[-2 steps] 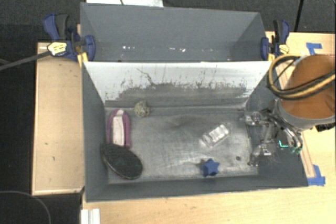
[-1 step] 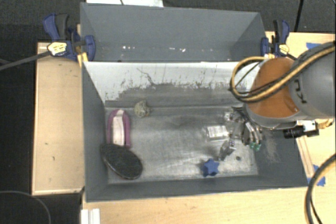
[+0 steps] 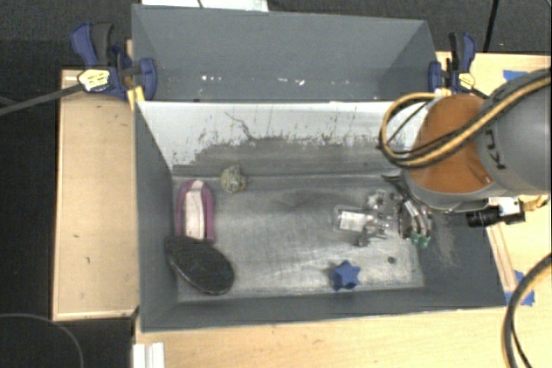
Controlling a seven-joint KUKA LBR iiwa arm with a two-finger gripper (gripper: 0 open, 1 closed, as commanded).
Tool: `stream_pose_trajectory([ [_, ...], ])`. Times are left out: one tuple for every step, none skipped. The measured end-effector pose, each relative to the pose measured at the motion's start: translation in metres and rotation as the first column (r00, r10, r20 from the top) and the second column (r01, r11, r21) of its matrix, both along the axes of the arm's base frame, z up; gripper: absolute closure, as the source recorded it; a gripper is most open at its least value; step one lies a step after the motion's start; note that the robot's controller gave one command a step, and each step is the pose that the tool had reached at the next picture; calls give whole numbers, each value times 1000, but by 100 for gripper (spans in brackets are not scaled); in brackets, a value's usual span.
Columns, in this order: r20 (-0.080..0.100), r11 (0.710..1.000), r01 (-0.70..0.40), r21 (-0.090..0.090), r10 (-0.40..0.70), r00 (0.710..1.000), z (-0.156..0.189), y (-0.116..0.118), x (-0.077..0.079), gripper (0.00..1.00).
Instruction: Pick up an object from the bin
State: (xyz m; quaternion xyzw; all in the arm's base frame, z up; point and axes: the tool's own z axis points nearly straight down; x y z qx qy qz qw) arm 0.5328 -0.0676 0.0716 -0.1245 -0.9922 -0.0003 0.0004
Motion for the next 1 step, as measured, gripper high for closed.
stream_pose_trajectory([
  [13, 1000, -26, -2, 26, 1000, 141, 0, 23, 100],
])
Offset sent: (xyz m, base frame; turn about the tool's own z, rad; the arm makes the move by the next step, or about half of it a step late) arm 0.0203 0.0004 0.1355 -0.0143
